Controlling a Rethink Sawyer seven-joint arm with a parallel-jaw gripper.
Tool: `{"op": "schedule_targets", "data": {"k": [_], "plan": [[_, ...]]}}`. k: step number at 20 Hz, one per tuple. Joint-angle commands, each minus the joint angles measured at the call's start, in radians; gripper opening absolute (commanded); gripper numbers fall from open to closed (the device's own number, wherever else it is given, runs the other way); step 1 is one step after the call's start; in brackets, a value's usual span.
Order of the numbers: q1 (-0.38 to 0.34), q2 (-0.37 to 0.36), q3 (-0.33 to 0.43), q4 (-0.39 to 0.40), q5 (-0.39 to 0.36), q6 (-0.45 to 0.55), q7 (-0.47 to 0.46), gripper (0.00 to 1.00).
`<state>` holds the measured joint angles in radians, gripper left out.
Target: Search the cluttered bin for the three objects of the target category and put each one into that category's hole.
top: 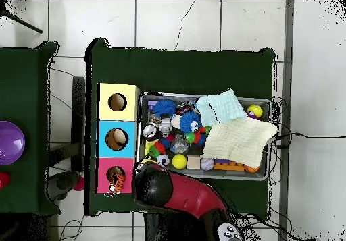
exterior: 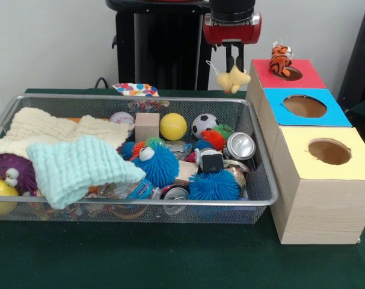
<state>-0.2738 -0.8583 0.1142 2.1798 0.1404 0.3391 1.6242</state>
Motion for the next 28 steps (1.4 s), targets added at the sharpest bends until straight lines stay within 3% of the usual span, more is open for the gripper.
{"op": "schedule_targets", "data": {"k": [1,7,15,21,28], "plan": [[-0.019,0.004,0.011,-0.097,0.052,0.065,0.18,0.0],[-0.025,0.012,0.015,-0.085,0.053,0.063,0.172,0.0],[0.002,-0.018,-0.009,-0.106,0.056,0.222,0.188,0.0],[-0.017,-0.009,0.016,-0.076,0.081,0.172,0.188,0.0],[-0.075,-0.001,0.105,0.037,0.175,0.128,0.173,0.0]]}}
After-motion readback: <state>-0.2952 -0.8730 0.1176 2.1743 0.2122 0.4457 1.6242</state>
